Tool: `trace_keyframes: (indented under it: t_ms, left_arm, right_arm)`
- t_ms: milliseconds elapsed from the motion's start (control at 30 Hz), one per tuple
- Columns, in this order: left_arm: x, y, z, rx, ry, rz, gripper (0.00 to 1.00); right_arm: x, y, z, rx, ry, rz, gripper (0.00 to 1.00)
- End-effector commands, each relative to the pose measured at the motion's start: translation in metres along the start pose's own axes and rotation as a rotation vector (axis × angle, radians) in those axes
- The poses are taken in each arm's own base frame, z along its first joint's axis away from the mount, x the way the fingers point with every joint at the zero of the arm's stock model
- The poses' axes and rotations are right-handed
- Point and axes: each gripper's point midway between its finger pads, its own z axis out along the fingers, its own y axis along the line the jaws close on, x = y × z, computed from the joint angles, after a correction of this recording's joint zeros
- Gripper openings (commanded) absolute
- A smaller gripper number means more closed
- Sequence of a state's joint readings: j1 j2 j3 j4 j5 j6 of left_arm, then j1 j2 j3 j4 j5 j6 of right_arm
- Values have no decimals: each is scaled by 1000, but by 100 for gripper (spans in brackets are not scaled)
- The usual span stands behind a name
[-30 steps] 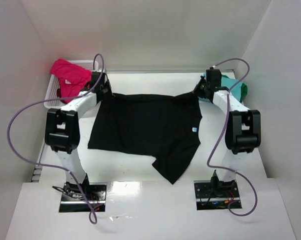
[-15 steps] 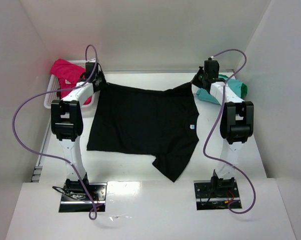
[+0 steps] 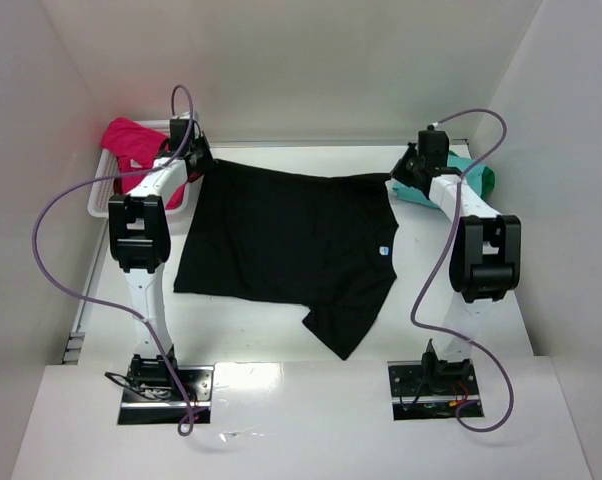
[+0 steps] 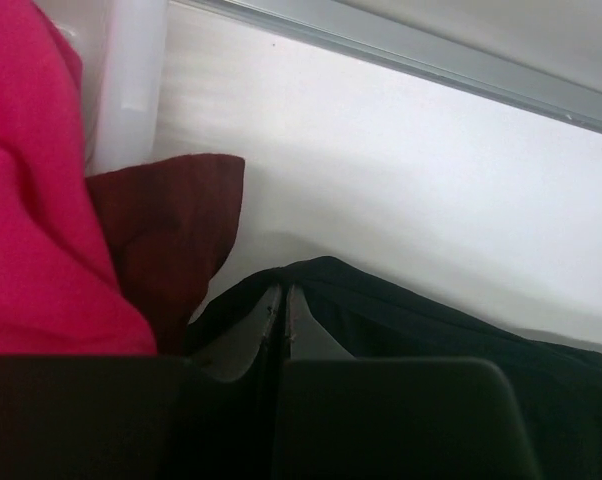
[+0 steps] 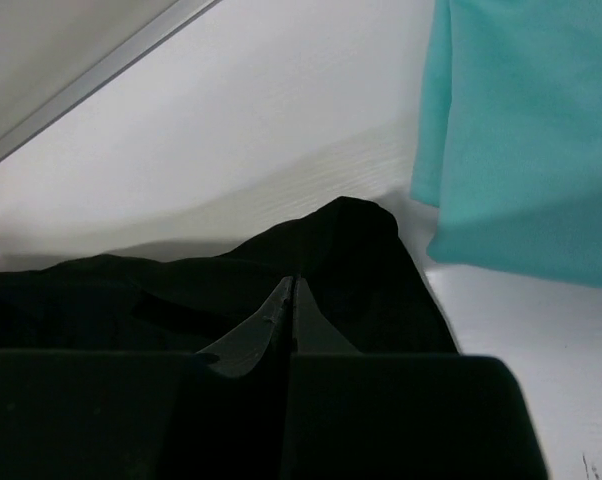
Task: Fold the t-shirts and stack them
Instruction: Fold the flattened tshirt in 1/3 of the way
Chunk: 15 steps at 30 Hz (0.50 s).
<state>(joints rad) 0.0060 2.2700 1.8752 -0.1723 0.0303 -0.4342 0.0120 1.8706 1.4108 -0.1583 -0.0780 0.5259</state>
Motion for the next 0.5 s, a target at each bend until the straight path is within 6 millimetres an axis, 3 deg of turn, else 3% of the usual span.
trace_keyframes:
  t_ms: [0,233,333,400,467]
  left_arm:
    - [-21,-13,-2,69,-40,45,0]
    - [-27,-15,-26,66,-55,58,0]
    - [-12,-10,-36,38,-37,60,0]
    - [-12,-7,-45,20,-56,50,0]
    - [5,1,-47,-3,-27,39,0]
  right_arm:
    - [-35,24,-39,-83,-118,24,0]
    - [-8,34,-59,-142,-79,59,0]
    - [7,31,-62,-144,-63,79,0]
    - [25,32,-62,-142,-30,79,0]
    - [31,29,-66,-138,-22,89,0]
